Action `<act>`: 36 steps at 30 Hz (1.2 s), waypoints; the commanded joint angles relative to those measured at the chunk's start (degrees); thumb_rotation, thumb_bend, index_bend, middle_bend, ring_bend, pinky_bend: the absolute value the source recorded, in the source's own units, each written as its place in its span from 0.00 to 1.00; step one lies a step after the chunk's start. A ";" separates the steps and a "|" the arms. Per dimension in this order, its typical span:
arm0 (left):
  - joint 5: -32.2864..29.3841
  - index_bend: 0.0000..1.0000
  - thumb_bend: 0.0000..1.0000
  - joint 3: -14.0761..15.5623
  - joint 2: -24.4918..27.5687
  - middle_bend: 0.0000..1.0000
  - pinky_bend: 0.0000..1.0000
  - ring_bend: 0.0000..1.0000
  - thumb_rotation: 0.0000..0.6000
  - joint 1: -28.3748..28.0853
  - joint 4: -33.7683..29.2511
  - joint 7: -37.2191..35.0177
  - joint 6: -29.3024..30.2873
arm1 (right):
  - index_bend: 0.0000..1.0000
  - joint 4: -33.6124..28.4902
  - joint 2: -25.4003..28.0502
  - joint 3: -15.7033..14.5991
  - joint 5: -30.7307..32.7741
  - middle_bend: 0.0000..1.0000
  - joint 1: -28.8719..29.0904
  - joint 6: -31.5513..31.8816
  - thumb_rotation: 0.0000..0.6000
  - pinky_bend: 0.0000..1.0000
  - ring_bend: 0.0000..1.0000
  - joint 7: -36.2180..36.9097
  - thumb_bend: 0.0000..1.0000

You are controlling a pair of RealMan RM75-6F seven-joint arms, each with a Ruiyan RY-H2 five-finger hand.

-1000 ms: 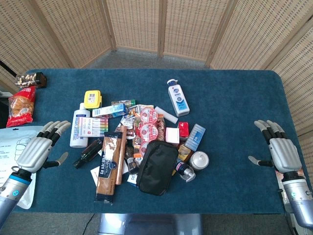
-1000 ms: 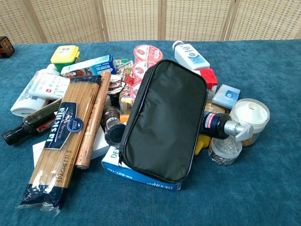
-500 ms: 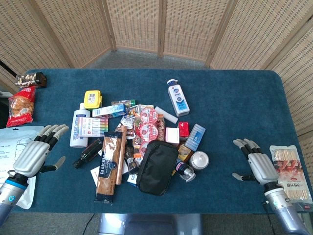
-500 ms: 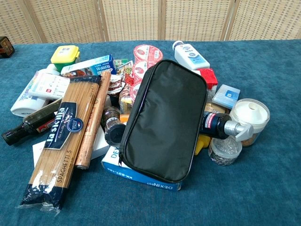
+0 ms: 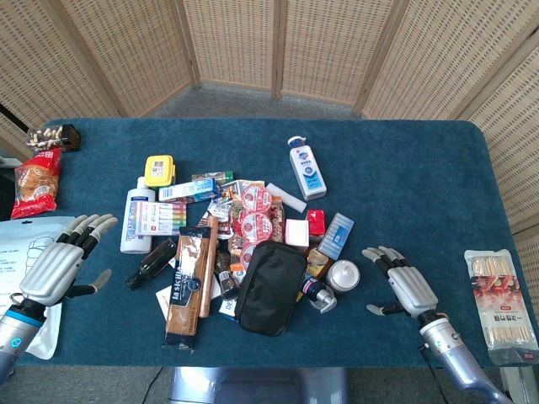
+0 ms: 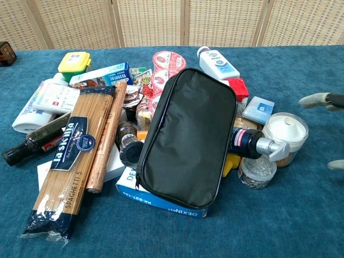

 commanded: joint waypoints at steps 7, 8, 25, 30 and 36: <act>0.05 0.00 0.43 0.28 1.00 0.00 0.00 0.00 1.00 0.89 -0.13 -0.51 1.01 | 0.00 4.27 -5.56 0.78 0.82 0.00 3.60 -4.34 1.00 0.05 0.00 2.13 0.13; 0.02 0.00 0.43 0.30 1.13 0.00 0.00 0.00 1.00 0.97 -0.14 -0.53 1.09 | 0.00 4.80 -6.03 0.88 0.86 0.00 3.99 -4.76 1.00 0.07 0.00 2.39 0.13; -0.99 0.00 0.43 -0.15 1.07 0.00 0.00 0.00 1.00 1.54 0.23 -1.17 1.59 | 0.43 11.00 -8.63 2.29 -1.57 0.62 6.50 -1.45 1.00 0.86 0.87 9.28 0.25; -1.16 0.00 0.43 -0.48 0.47 0.00 0.00 0.00 1.00 1.09 0.61 -1.19 1.07 | 0.47 10.75 -7.94 2.30 -0.77 0.65 6.08 -0.64 1.00 0.89 0.92 9.30 0.28; -1.17 0.00 0.43 -0.73 0.29 0.00 0.00 0.00 1.00 0.68 0.67 -1.11 0.63 | 0.49 8.35 -5.61 3.21 -0.48 0.68 6.04 0.97 1.00 0.89 0.97 8.40 0.30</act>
